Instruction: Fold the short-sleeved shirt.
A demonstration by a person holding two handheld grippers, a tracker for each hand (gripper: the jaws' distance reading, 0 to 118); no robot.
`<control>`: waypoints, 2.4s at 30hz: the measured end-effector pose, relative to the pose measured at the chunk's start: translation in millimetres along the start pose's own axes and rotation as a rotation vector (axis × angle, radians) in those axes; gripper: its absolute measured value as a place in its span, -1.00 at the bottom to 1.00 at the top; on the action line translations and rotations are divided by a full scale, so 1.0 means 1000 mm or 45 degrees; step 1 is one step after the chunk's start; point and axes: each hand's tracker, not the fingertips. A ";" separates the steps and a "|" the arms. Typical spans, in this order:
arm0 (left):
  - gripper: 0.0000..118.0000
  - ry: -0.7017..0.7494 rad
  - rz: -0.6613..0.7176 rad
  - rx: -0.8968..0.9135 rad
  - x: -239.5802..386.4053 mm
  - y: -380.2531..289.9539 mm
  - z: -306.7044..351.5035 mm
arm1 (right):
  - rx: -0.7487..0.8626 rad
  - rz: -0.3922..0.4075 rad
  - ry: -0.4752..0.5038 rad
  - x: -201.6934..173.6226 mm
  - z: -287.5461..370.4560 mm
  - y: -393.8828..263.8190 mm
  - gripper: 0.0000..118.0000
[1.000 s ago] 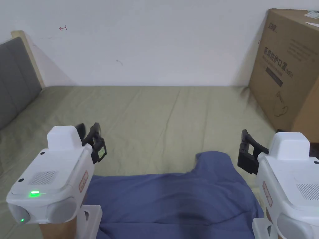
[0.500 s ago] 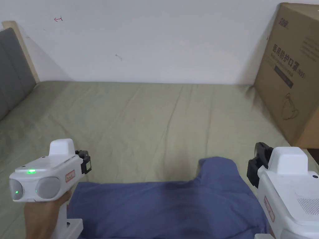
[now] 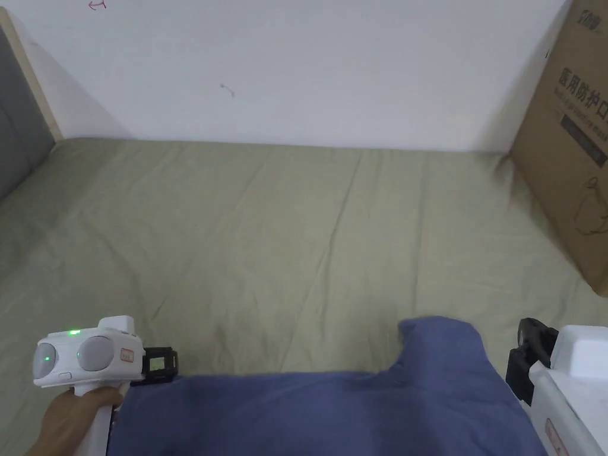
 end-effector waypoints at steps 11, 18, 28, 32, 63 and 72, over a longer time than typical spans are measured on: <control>-0.97 -0.051 -0.172 0.043 0.009 -0.015 -0.006 | -0.309 -0.253 0.023 0.046 -0.096 -0.042 -0.96; -0.98 -0.160 -0.142 0.216 0.009 -0.019 0.055 | -0.598 -0.086 -0.158 0.069 -0.174 -0.068 0.75; -0.98 -0.167 -0.140 0.236 0.009 -0.025 0.080 | -0.975 -0.311 0.114 0.042 -0.202 -0.111 -0.12; -0.98 -0.157 -0.128 0.229 0.006 -0.029 0.081 | -0.854 -0.069 0.058 0.040 -0.182 -0.095 -0.96; -0.98 -0.059 0.035 0.097 -0.052 -0.247 0.136 | -0.740 -0.418 0.172 0.104 0.097 -0.209 -0.96; -0.59 0.026 -0.075 0.081 -0.035 -0.260 0.132 | -0.757 -0.372 0.075 0.076 0.108 -0.197 -0.87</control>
